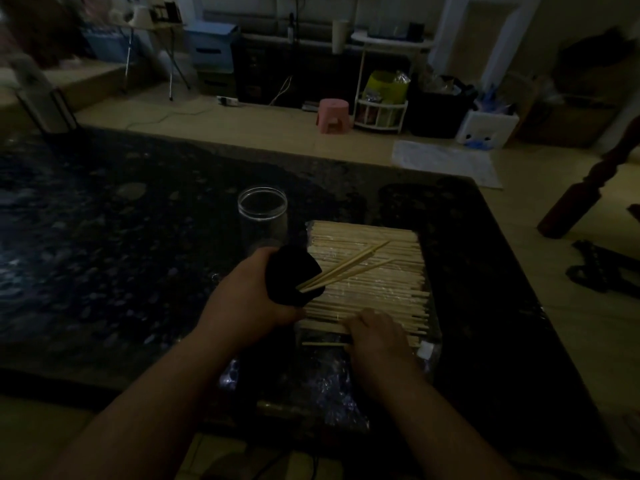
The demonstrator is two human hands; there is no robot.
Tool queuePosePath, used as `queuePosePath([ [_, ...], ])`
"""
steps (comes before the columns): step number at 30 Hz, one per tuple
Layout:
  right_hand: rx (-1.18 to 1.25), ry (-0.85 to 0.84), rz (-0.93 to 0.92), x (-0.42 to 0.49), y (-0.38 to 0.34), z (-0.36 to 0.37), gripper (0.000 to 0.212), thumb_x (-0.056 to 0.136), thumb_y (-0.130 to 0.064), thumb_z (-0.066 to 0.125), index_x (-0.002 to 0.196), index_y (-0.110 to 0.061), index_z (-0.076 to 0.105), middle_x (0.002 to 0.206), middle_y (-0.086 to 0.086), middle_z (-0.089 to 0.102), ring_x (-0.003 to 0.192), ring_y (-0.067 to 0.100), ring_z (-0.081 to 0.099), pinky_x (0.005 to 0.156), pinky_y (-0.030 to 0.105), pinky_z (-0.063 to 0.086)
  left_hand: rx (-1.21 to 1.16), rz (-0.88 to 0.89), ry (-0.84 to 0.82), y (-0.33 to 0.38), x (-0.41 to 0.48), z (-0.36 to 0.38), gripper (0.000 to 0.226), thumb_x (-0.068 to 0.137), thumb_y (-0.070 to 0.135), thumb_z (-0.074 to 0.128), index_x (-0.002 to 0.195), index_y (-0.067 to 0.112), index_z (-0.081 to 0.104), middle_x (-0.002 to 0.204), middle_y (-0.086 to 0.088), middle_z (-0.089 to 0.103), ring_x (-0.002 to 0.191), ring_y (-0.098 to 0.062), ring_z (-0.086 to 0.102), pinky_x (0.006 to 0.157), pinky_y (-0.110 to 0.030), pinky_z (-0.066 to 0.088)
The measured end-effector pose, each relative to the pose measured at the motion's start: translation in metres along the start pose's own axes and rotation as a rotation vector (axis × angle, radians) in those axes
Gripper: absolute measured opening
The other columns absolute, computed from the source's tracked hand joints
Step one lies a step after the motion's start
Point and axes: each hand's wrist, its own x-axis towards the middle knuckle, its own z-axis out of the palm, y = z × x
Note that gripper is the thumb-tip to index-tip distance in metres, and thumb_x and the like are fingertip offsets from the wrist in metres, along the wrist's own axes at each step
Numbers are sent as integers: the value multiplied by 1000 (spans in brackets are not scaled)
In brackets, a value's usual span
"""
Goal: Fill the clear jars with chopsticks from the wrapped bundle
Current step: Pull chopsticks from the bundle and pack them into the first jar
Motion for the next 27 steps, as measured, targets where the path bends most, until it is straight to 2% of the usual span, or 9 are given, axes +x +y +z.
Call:
queuePosePath([
  [4,18,29,28,3,-2,3,51,51,-20,86,97,-23,63,95,0,58,85,27,56,69,38,43,3,-8,-5,1,0,-1,88,55,37,90,131,32,47,122,9,60,109,-13,58,85,-26,44],
  [8,-11,38,35,4,-4,0,44,76,-23,71,117,-22,55,120,2,48,105,28,46,84,38,34,-4,-3,-11,3,-1,-3,86,57,35,89,132,33,47,114,14,58,101,-6,55,80,-21,38],
  [10,-8,31,55,4,-4,0,47,81,-24,68,125,-23,50,129,3,42,113,28,42,91,37,33,-10,-9,-16,4,-2,-4,85,59,34,88,133,33,46,108,18,53,94,-1,49,79,-19,37],
  [12,1,-6,65,4,-3,-1,49,82,-24,67,127,-23,47,133,2,39,118,28,39,96,37,31,-12,-13,-15,4,-2,-3,85,59,35,88,133,35,45,109,18,54,95,-2,50,79,-19,37],
  [15,19,5,65,5,-3,-2,35,84,-24,61,118,-24,52,126,2,45,114,28,42,91,35,32,-9,-12,-18,5,-2,-2,87,58,36,88,134,33,45,120,11,58,101,-5,53,79,-20,37],
  [17,2,12,64,6,-2,-2,29,84,-25,62,112,-23,56,120,3,49,110,29,45,88,35,34,-13,-14,-24,5,-2,-2,88,57,37,88,134,33,45,122,10,58,98,-3,50,80,-21,38],
  [21,-49,-30,44,6,-1,-2,31,84,-27,63,113,-22,54,120,2,50,112,29,45,91,38,34,-10,-15,-18,5,-2,-2,89,56,37,88,134,34,45,121,11,59,96,-3,49,80,-21,38],
  [24,-4,-86,38,8,1,-3,31,87,-34,61,115,-24,51,121,0,48,111,26,45,90,35,32,-11,-12,-18,6,-2,-2,88,56,39,88,133,33,45,122,10,59,100,-5,52,80,-21,39],
  [27,47,-111,10,10,3,-6,27,88,-35,61,113,-25,55,119,1,55,109,25,50,87,33,35,-15,-8,-27,6,-1,-2,88,57,39,88,133,33,45,121,10,59,98,-3,51,79,-22,39],
])
